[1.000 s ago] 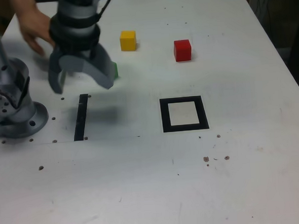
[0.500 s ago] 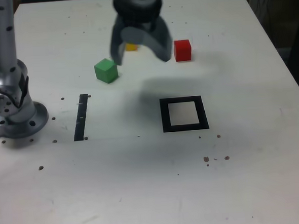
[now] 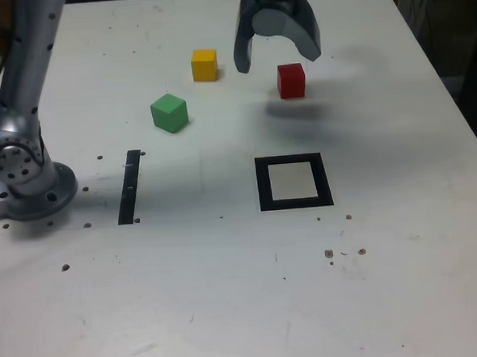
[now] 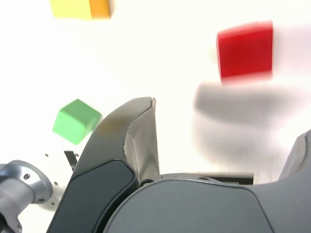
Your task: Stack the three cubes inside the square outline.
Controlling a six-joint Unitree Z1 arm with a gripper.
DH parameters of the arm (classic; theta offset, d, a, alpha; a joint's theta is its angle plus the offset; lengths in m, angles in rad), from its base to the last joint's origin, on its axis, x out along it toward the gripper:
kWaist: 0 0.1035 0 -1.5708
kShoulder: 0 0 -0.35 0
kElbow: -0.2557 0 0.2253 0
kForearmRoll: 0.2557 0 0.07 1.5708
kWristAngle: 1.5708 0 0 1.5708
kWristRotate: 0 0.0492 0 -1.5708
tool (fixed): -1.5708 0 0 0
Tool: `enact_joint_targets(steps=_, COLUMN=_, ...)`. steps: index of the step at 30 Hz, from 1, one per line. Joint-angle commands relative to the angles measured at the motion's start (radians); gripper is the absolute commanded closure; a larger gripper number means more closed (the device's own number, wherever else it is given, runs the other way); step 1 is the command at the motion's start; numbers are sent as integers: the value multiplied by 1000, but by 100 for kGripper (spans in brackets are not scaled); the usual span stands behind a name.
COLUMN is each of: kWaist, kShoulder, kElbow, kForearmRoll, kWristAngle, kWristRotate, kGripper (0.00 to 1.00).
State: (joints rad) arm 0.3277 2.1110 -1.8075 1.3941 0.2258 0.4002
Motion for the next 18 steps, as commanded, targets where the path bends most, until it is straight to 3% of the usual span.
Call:
enact_joint_targets(steps=1, kWaist=19, kShoulder=21, kElbow=-17, kForearmRoll=-2, kWristAngle=3, kWristRotate=16, kGripper=1)
enact_joint_targets(steps=7, kWaist=47, kShoulder=75, kElbow=-44, kForearmRoll=-35, kWristAngle=10, kWristRotate=47, kGripper=2)
enact_joint_targets(steps=18, kWaist=56, kShoulder=155, kElbow=-53, kForearmRoll=-77, kWristAngle=-35, kWristRotate=51, kGripper=6)
